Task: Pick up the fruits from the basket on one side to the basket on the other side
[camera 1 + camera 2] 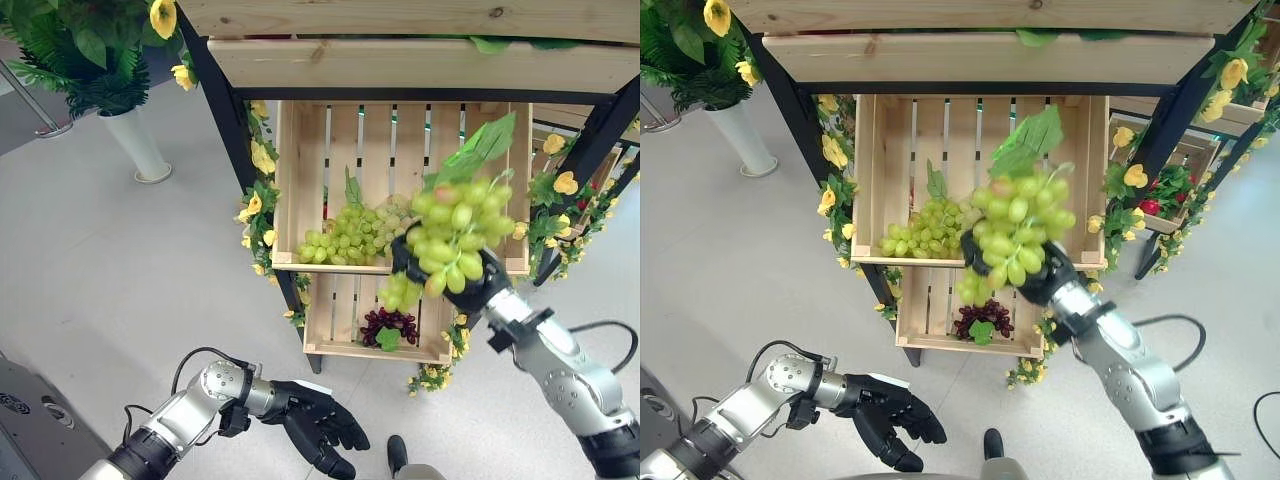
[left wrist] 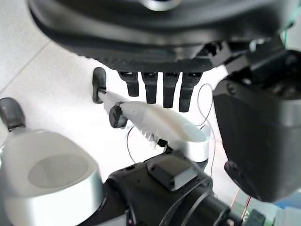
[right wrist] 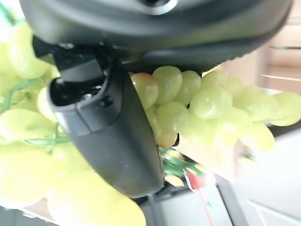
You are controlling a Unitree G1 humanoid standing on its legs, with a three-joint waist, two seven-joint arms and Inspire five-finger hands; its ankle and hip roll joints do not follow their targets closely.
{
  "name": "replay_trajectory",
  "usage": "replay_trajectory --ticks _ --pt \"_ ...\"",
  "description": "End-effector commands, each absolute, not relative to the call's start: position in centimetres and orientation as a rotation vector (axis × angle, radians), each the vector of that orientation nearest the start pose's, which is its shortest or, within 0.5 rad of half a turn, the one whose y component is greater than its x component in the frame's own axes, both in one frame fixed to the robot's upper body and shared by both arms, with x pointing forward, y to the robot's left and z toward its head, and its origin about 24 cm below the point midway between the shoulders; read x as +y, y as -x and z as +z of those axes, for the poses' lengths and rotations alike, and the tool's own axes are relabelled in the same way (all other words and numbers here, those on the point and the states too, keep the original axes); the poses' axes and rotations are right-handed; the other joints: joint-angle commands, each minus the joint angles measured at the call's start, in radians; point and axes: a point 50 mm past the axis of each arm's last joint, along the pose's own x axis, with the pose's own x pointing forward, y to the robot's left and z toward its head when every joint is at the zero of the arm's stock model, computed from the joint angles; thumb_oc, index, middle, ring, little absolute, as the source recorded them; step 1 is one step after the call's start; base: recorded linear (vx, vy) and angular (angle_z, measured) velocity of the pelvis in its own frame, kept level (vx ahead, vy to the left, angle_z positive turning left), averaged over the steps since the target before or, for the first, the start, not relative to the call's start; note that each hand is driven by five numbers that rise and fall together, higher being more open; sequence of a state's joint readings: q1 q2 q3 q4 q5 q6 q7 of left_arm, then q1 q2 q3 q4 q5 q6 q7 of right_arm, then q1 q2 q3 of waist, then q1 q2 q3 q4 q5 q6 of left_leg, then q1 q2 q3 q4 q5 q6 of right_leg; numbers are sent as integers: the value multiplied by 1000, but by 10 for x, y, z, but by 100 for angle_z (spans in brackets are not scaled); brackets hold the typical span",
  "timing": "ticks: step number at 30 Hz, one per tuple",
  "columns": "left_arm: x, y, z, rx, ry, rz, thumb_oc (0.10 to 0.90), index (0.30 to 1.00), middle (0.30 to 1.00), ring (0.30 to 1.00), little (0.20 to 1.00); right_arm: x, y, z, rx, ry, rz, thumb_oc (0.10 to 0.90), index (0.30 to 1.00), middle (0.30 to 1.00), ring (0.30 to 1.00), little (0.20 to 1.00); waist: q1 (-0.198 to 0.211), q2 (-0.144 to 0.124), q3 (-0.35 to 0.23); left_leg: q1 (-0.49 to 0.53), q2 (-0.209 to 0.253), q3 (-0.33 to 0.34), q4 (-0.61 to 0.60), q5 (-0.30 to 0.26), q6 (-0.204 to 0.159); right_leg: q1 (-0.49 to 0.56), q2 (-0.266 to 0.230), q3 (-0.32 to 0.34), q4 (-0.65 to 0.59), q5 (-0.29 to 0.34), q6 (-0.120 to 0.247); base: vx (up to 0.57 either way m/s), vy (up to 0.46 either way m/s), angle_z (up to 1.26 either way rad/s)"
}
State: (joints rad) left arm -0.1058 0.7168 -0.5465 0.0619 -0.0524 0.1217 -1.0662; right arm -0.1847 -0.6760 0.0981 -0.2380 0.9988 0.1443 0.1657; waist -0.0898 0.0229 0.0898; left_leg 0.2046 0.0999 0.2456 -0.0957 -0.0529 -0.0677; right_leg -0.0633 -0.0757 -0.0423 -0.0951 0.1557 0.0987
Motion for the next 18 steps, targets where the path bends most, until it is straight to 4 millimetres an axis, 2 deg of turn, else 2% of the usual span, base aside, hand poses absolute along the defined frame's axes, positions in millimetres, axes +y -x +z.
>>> replay_trajectory --ticks 1,5,9,13,15,18 --pt "161 -218 14 553 -601 -1475 800 900 900 900 900 -207 -273 252 -639 -422 463 400 300 300 300 300 10 -16 -41 -77 2 -65 8 7 19 122 -39 -29 8 -125 54 0 0 0" --pt "163 -220 10 573 -645 -1478 800 900 900 900 900 -206 -278 258 -657 -479 446 400 300 300 300 300 20 -21 -45 -85 3 -73 8 15 18 119 -40 -34 8 -120 53 0 0 0" --pt "162 -222 8 581 -676 -1474 800 900 900 900 900 -203 -279 266 -710 -457 413 400 300 300 300 300 27 -23 -47 -87 2 -81 8 16 18 121 -40 -39 8 -122 52 -1 1 1" --pt "158 -223 5 581 -689 -1461 800 900 900 900 900 -205 -282 276 -778 -297 308 400 300 300 300 300 39 -25 -51 -90 0 -91 8 16 17 125 -42 -47 8 -125 53 -1 3 8" --pt "156 -224 5 576 -684 -1451 800 900 900 900 900 -205 -285 276 -764 -285 287 400 300 300 300 300 43 -26 -53 -90 -1 -94 8 16 17 126 -43 -49 8 -125 53 -2 3 2" --pt "153 -227 4 571 -696 -1431 800 900 900 900 900 -205 -291 277 -773 -158 231 400 300 300 300 300 50 -27 -54 -90 -3 -100 8 15 18 128 -44 -52 8 -125 53 0 0 0"
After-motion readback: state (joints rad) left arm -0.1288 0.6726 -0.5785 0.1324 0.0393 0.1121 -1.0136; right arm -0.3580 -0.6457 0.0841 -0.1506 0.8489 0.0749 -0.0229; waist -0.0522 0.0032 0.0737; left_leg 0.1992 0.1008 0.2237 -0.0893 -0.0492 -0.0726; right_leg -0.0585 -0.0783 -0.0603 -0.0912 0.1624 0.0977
